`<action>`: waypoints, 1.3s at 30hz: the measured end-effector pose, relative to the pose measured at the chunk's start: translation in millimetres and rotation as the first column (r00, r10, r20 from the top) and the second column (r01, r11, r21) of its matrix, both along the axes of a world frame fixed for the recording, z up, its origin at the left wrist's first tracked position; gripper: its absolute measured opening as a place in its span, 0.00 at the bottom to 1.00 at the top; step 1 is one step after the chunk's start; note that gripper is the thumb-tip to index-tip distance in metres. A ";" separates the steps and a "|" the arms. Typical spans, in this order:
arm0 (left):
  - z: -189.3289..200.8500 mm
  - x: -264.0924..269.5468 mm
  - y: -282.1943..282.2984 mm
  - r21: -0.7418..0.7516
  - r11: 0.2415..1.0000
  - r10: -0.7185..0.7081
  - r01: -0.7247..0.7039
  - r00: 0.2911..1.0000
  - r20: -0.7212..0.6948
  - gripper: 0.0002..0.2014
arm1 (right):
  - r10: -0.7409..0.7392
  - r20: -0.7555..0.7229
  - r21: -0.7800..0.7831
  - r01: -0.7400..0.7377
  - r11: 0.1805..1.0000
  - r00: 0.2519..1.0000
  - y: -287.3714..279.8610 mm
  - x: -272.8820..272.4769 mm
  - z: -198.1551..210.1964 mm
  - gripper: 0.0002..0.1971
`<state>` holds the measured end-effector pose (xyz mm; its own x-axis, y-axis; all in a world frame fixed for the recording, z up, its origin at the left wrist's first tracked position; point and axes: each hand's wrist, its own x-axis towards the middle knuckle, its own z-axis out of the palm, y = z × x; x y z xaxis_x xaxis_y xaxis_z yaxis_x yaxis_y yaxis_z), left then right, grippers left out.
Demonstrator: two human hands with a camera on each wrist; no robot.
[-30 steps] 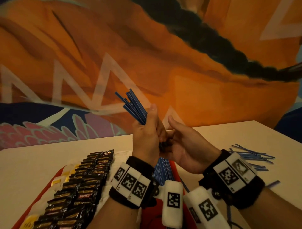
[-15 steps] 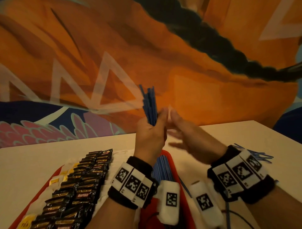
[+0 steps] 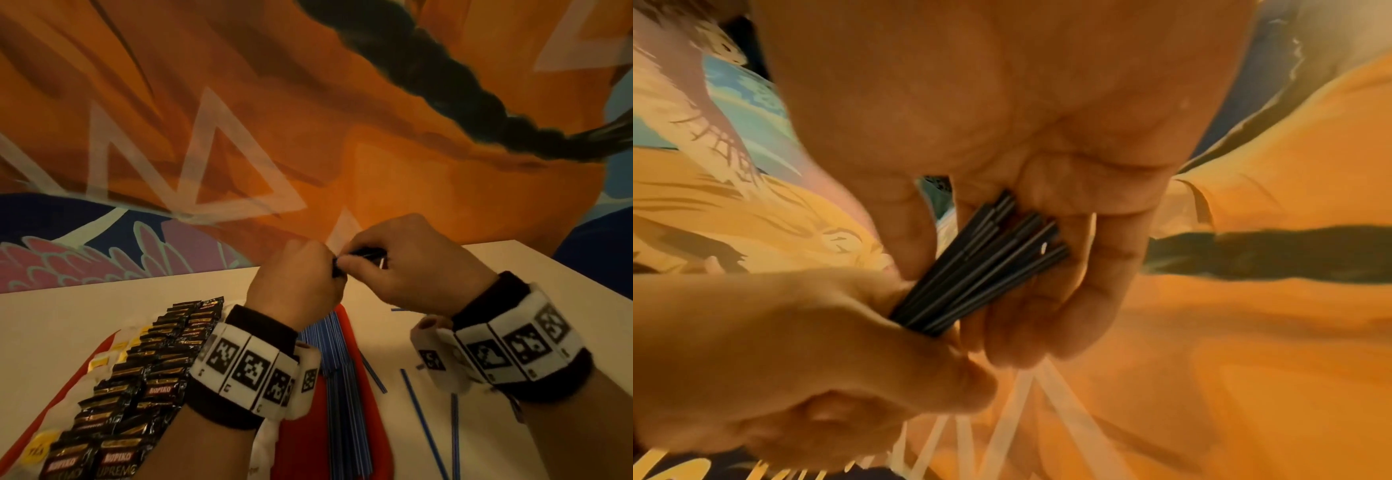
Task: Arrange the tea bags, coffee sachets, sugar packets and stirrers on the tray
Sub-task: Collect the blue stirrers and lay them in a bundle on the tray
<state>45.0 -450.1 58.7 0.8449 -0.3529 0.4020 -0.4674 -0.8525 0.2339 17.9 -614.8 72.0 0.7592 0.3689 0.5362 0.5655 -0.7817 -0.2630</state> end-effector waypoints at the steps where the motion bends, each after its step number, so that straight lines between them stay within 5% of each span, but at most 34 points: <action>1: 1.1 -1.6 0.3 0.012 1.000 0.015 -0.015 1.000 -0.002 0.17 | -0.019 -0.017 -0.052 0.018 0.998 1.000 0.9 -5.5 3.1 0.16; 5: 5.2 -7.5 1.4 0.003 1.000 -0.017 0.017 0.999 0.030 0.07 | -0.093 0.118 -0.219 0.117 0.969 0.989 3.7 -24.2 11.1 0.18; 10: 12.6 -19.4 2.2 -0.091 0.992 -0.084 0.084 0.996 0.004 0.17 | -0.205 0.259 -0.323 0.285 0.903 0.944 21.3 -29.9 2.7 0.31; 15: 20.3 -29.3 3.7 -0.134 0.980 -0.137 0.145 0.988 0.065 0.23 | -0.320 0.224 -0.242 0.370 0.897 0.921 26.0 -20.1 -3.8 0.05; 20: 22.4 -30.5 1.9 -0.051 0.966 -0.238 0.252 0.953 0.188 0.22 | -0.338 0.248 -0.112 0.374 0.921 0.908 18.0 -11.3 -7.7 0.17; 24: 26.7 -27.6 11.6 -0.089 0.950 -0.273 0.301 0.933 0.233 0.18 | -0.471 0.168 -0.106 0.491 0.865 0.866 -0.9 -0.6 -8.0 0.12; 26: 28.4 -25.8 13.4 -0.231 0.906 -0.294 0.356 0.919 0.263 0.17 | -0.528 0.123 -0.089 0.539 0.838 0.840 -8.9 1.8 -3.4 0.10; 30: 20.3 -21.9 0.7 -0.651 0.639 -0.389 0.409 0.902 0.186 0.11 | -0.558 0.096 -0.061 0.565 0.823 0.824 -5.9 1.3 2.1 0.09; 35: 14.6 -17.7 -5.1 -0.709 0.551 -0.429 0.440 0.878 0.211 0.07 | -0.498 0.181 -0.016 0.508 0.861 0.848 -5.7 -2.5 2.2 0.11; 39: 15.2 -13.6 1.0 -0.774 0.481 -0.427 0.413 0.881 0.205 0.07 | -0.204 0.258 0.064 0.194 0.979 0.944 -16.6 -3.8 6.5 0.14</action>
